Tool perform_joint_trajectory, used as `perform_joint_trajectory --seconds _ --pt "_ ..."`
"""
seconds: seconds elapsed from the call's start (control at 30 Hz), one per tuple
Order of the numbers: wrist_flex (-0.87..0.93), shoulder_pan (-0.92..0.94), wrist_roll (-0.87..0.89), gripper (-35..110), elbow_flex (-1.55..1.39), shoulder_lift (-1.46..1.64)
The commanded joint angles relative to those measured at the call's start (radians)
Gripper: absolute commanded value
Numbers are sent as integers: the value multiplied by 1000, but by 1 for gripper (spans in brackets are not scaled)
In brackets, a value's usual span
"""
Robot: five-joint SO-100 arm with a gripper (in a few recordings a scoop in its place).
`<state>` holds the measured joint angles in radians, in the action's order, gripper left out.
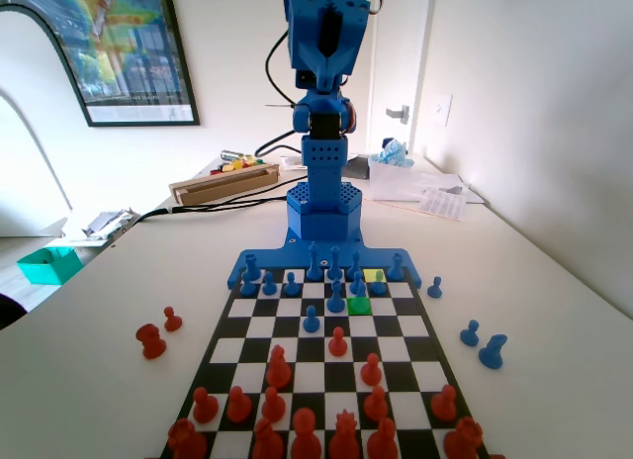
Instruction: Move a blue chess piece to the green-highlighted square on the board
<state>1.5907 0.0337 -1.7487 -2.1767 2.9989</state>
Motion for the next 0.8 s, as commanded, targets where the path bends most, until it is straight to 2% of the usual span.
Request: perform_joint_trajectory --seconds 0.0,0.77 --pt "-15 11 -8 1 -2 41" --pt "-20 -5 -8 1 -3 57"
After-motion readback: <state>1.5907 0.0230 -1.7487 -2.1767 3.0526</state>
